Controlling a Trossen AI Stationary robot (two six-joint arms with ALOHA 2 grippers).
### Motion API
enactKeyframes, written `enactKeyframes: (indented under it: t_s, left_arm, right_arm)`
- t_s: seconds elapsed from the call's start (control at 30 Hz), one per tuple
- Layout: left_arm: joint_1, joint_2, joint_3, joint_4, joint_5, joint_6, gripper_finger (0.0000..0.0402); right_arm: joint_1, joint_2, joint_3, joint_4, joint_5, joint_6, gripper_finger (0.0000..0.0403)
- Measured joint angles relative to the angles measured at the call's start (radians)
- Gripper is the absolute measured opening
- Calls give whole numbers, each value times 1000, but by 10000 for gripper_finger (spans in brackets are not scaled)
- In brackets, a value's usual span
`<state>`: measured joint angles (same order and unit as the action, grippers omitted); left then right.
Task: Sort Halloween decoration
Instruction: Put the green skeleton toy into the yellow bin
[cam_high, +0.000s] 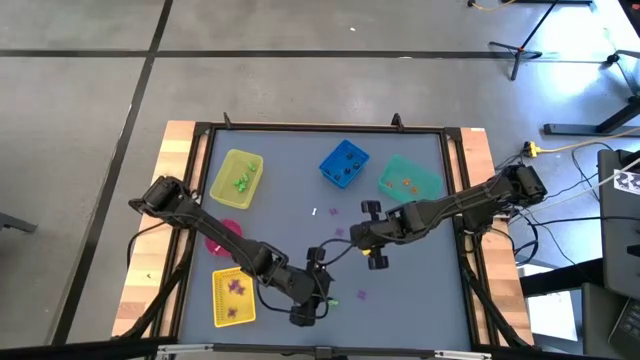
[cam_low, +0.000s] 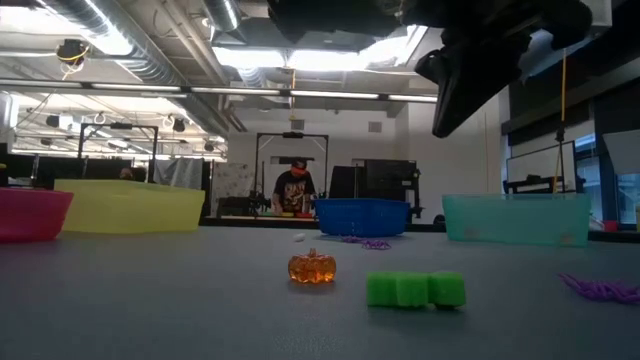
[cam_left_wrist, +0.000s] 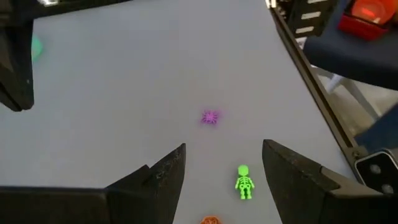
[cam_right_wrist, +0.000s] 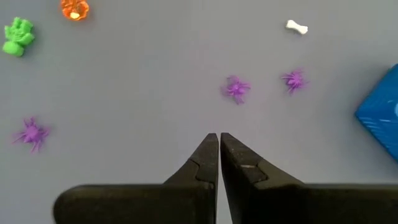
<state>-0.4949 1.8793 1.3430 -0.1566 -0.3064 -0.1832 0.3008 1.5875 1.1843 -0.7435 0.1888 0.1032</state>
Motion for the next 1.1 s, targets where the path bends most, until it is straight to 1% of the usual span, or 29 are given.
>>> enactKeyframes:
  t_s: [0.13,0.27,0.4,0.5,0.6,0.83,1.1]
  left_arm:
    - [-4,0,0,13,-17,-48,195]
    - [-4,22,1,87,-20,-70,195]
    - [-4,89,1,144,22,-81,195]
    - [-5,138,1,142,53,-124,195]
    - [-5,175,1,147,77,-130,195]
    - [-2,262,1,140,89,-129,195]
    - [-1,288,1,134,95,-132,192]
  right_arm:
    - [0,0,0,39,4,0,17]
    - [0,0,0,97,2,-1,17]
    - [0,0,0,123,2,-2,17]
    - [0,0,0,125,2,-1,17]
    - [0,0,0,133,2,-2,17]
    - [0,0,0,159,1,-3,17]
    - [0,0,0,160,1,-3,17]
